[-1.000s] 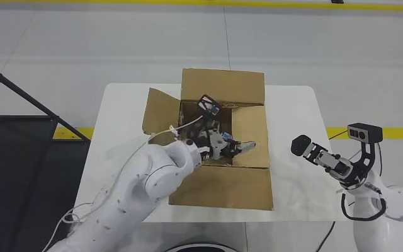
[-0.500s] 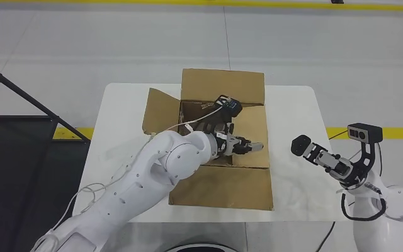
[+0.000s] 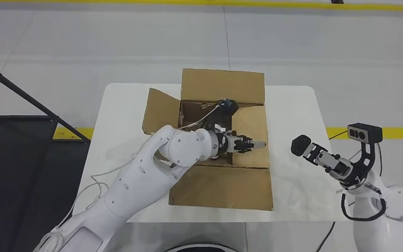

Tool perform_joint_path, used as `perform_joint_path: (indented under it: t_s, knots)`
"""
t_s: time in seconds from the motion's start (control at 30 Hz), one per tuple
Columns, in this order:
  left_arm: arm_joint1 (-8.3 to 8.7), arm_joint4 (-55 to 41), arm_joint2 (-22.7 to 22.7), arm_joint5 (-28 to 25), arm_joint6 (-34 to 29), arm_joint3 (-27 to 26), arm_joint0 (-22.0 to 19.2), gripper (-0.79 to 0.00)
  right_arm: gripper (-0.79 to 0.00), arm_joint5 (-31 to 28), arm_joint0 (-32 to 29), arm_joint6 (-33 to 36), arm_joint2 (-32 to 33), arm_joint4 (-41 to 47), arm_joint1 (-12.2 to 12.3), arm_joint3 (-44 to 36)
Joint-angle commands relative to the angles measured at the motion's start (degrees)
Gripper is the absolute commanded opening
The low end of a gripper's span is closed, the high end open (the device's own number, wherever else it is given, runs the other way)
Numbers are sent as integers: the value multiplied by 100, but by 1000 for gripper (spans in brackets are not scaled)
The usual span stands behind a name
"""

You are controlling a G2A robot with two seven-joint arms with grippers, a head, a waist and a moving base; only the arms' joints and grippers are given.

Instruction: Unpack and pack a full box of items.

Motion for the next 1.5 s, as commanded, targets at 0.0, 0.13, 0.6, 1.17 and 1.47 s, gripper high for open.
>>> perform_joint_path:
  t_s: [0.0, 0.13, 0.6, 1.17, 1.47]
  knots:
    - [-16, 47, 39, 181, -7, 73, -28, 0, 0, 0, 0, 0, 0, 0, 0, 0]
    - [-37, 118, 72, 445, -14, 142, -52, 0, 0, 0, 0, 0, 0, 0, 0, 0]
    - [-139, -237, 74, 277, 228, 685, -32, 0, 0, 0, 0, 0, 0, 0, 0, 0]
    - [-199, -582, -65, -108, 386, 479, 94, 0, 0, 0, 0, 0, 0, 0, 0, 0]
    - [-140, -478, -299, -92, 334, -207, 236, 0, 0, 0, 0, 0, 0, 0, 0, 0]
